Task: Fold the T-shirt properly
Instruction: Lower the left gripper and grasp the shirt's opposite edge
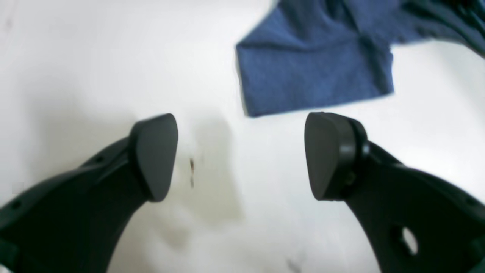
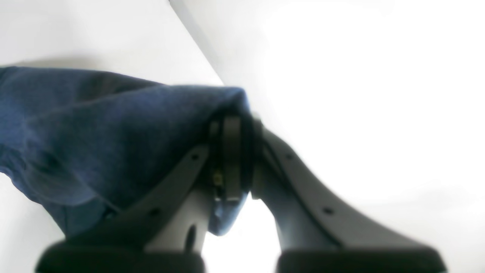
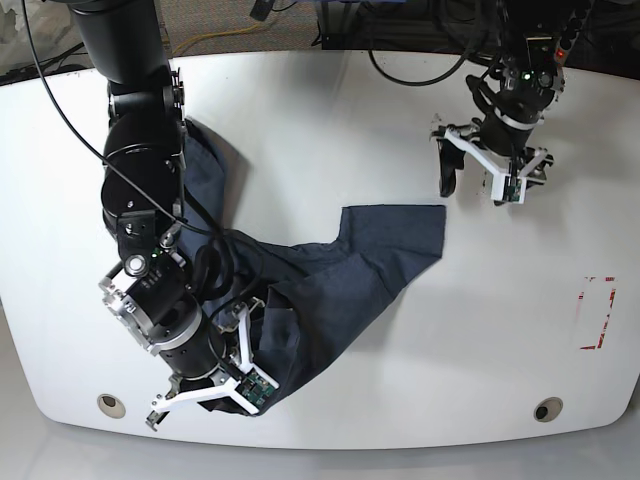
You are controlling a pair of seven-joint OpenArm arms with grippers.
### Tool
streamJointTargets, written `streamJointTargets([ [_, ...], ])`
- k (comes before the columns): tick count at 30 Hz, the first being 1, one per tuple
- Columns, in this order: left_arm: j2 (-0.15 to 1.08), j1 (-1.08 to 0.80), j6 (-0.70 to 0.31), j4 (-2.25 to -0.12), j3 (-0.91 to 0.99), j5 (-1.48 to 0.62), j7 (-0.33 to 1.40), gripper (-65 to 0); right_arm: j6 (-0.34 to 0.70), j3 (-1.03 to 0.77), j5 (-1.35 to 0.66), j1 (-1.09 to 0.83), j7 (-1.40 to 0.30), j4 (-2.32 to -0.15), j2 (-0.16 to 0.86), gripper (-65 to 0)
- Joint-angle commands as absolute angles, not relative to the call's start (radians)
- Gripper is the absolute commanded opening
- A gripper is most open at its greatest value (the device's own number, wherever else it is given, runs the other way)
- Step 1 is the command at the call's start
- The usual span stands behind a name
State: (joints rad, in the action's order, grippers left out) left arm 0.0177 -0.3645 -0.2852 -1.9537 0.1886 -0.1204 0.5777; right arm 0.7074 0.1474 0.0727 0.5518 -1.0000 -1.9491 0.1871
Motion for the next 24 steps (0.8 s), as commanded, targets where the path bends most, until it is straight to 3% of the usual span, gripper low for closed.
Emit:
streamJointTargets([
  [1,-0.004,-0.311,-0.286,-1.946,0.17,-0.082,0.565,-15.8,0.698,0.142,0.073,0.59,-0.98,-1.965,0.197,-65.0],
  [24,-0.019,0.053,-0.288,-1.477,0.14,-0.013,0.564,-15.7,0.698,0.14,0.073,0.581,-0.98,-1.962,0.222,-65.0],
])
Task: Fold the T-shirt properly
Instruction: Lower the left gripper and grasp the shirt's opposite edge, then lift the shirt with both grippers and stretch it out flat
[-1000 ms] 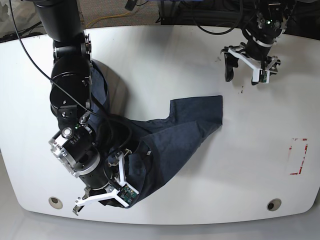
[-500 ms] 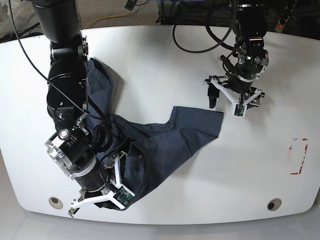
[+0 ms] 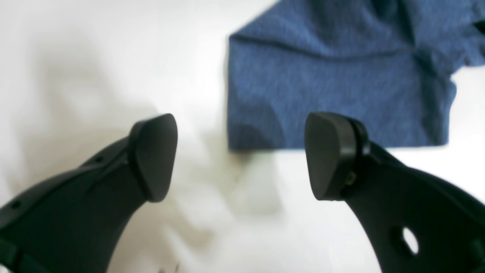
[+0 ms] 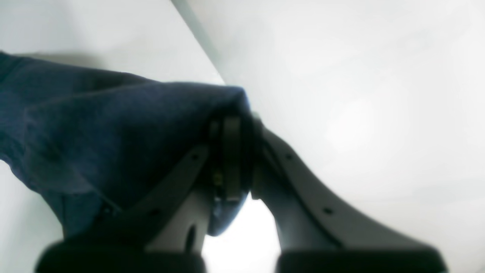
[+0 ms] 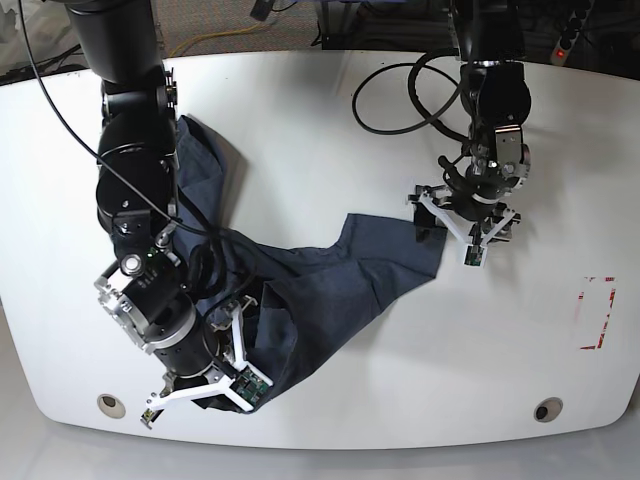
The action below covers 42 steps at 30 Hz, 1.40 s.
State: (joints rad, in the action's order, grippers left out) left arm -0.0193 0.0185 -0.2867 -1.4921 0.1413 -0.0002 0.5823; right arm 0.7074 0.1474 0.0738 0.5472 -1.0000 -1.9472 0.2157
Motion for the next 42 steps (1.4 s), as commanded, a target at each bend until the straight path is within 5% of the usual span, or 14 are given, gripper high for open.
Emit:
streamJointTargets([
  [1,-0.019,0.067,-0.288,-1.454,0.139,-0.013,0.564,-15.7,0.698,0.14,0.073,0.581,-0.98,-1.962,0.222,-65.0],
  [8,-0.021,0.116,-0.291,-1.331,0.136,-0.013,0.564,-21.4,0.698,0.14,0.073,0.568,-0.98,-1.962,0.222,-65.0],
  [18,-0.016,0.157,-0.289,-1.181,0.036,-0.012,0.559,-65.0,0.698,0.139,0.073,0.567,-0.98,-1.962,0.223,-65.0],
  [23,-0.016,0.159,-0.289,-1.204,0.039,-0.012,0.559,-64.9,0.698,0.139,0.073,0.572,-0.98,-1.962,0.236,-65.0],
  [42,0.174,0.199,-0.291,-1.899,0.097,-0.013,0.834,-64.9,0.698,0.073,0.074,0.855,-0.974,-1.653,0.243,-65.0],
])
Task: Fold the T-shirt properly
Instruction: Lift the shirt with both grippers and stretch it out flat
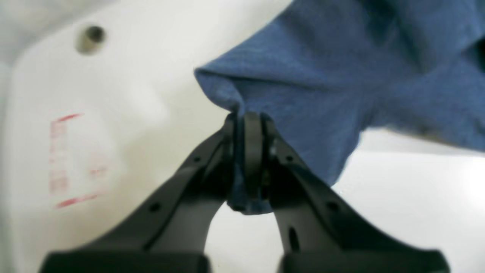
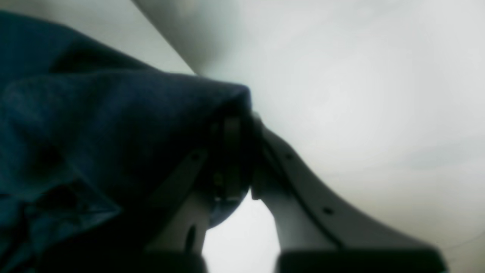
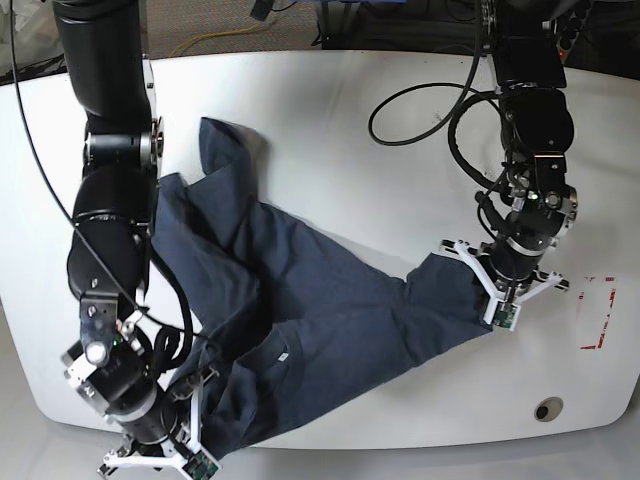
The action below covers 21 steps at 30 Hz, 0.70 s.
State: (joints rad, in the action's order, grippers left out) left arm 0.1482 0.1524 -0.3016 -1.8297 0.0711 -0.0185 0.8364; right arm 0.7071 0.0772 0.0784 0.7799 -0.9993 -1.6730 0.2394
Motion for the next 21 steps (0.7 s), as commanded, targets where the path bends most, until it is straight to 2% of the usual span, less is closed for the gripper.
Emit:
streamJointTargets([
  [1,0.186,0.211,-0.291,-1.925,0.113,-0.013,0.858,-64.9,0.698,0.073,0.074,0.875,-0.972,-1.638,0.245,-65.0],
  [10,0.329,0.44,-0.297,-2.009,0.173,-0.018,1.015,-64.9,0.698,0.076,0.074,1.082,-0.972,-1.54,0.242,-65.0],
  [16,0.401,0.63,-0.412,-2.003,0.236,-0.01,1.064,-64.9,0.698,0.079,0.073,1.224,-0.974,-1.486,0.237,-65.0],
  [21,0.446,0.779,-0.438,-2.005,0.234,-0.016,1.145,-64.9,0.698,0.079,0.073,1.299,-0.977,-1.474,0.222,-65.0],
])
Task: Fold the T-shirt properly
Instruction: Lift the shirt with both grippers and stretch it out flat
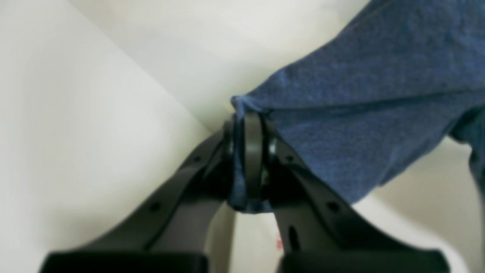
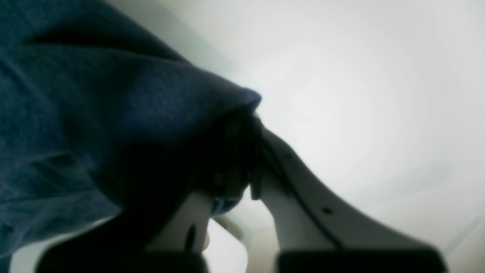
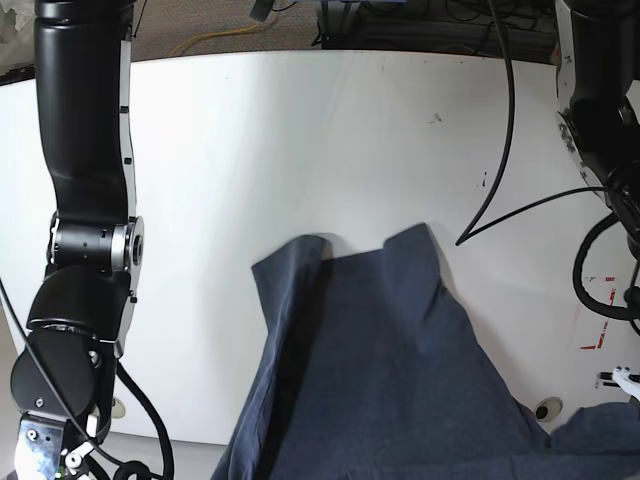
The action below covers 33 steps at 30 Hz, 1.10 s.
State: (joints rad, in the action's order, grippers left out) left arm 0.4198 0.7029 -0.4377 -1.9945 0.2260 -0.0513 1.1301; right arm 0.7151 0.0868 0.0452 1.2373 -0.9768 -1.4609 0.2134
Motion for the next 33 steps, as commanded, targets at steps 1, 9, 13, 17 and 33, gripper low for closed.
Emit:
streamJointTargets([
  [1,0.449,0.808,-0.452,-2.005,0.234,-0.016,1.161,-64.9,0.698,0.079,0.073,1.306,-0.978,-1.475,0.22,-65.0],
  [9,0.44,0.949,-0.587,-2.011,0.231,-0.018,1.303,-64.9,0.698,0.071,0.065,1.297,-1.035,-1.515,0.229,-65.0],
  [13,0.387,0.932,-0.688,-2.014,0.197,-0.018,1.348,-64.9,0.698,0.013,0.062,1.188,-1.052,-1.586,0.251,-65.0],
  [17,0.343,0.858,-0.698,-2.014,0.197,-0.018,1.382,-65.0,0.698,-0.008,0.071,1.043,-1.053,-1.659,0.259,-65.0],
  [33,0.137,0.222,-0.698,-2.014,0.189,-0.018,1.376,-65.0,0.698,-0.298,0.062,0.403,-1.05,-1.816,0.252,-65.0],
])
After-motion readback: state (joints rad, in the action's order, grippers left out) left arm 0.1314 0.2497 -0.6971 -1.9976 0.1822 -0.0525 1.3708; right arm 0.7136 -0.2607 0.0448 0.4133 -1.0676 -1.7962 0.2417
